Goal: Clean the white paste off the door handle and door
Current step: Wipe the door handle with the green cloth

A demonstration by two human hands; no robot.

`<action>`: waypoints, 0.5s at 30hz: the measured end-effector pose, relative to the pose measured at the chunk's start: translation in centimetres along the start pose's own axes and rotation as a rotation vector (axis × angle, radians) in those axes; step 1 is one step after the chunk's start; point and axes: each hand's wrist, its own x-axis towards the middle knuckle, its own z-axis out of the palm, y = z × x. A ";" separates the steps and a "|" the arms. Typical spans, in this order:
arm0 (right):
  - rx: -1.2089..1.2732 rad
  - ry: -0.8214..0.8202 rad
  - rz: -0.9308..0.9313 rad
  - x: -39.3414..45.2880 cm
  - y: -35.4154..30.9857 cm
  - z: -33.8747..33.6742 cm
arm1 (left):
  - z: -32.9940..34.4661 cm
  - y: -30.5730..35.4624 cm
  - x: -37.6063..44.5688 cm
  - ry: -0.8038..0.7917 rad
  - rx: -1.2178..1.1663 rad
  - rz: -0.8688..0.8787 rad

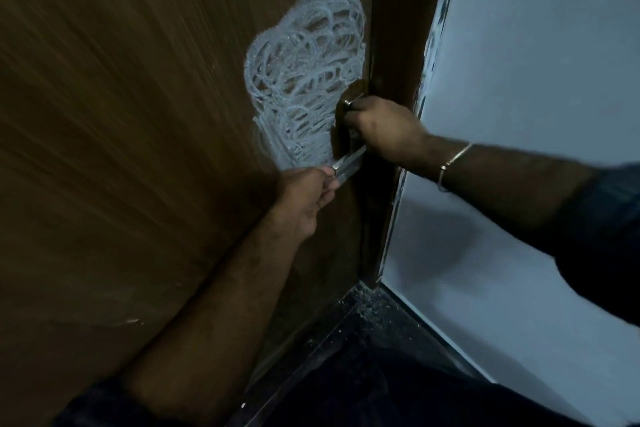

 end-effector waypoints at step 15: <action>-0.333 -0.240 -0.223 0.8 0.8 -0.2 | 0.0 0.1 -0.2 -0.020 -0.035 -0.019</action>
